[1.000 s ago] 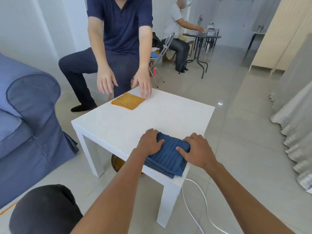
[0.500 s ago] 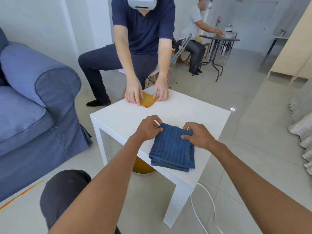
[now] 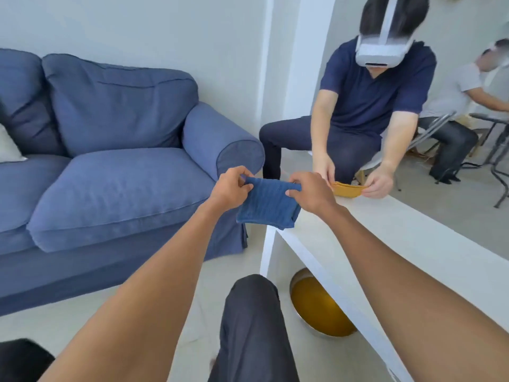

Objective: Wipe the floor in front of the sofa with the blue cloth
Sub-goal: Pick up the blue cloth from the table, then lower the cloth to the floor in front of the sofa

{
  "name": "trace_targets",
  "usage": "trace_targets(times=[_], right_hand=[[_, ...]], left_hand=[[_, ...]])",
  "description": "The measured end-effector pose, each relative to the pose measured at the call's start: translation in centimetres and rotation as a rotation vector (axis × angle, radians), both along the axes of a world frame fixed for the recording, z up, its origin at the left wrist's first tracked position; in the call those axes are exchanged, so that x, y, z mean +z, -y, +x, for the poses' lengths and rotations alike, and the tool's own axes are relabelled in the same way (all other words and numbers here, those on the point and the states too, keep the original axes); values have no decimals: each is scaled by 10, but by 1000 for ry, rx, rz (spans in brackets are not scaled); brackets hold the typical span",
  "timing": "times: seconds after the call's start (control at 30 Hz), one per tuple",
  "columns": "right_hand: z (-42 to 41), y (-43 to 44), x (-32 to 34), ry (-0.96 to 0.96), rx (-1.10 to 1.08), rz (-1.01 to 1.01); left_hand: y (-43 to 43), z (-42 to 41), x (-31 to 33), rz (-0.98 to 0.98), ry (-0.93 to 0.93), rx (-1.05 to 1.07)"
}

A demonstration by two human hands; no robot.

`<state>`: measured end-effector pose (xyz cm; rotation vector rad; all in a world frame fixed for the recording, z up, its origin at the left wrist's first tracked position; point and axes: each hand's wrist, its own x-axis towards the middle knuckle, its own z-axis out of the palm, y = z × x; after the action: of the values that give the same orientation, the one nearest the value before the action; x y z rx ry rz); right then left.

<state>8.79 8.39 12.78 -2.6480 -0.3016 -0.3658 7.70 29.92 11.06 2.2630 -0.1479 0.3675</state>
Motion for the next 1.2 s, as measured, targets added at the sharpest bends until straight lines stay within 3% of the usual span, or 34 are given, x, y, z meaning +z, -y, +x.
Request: trace_targets(times=[0.2,0.43,0.63,0.97,1.2], right_hand=[[34,-133,-32,-58,188,13],[48,-234,-121,-186,317,-42],[60,-269,-236,-341,307,-67],[102,-286,-407,-487,333,-292],[162,-324,-470,-339,316,-360]], left_hand=[[-126,-11,-33,-35,-57,224],[-206,-37,-126,-72,-207,396],[-233,-32,-234,-142,-377,466],[-249,10,-405,-252,-696,425],[-289,77,-464,-172,-709,447]])
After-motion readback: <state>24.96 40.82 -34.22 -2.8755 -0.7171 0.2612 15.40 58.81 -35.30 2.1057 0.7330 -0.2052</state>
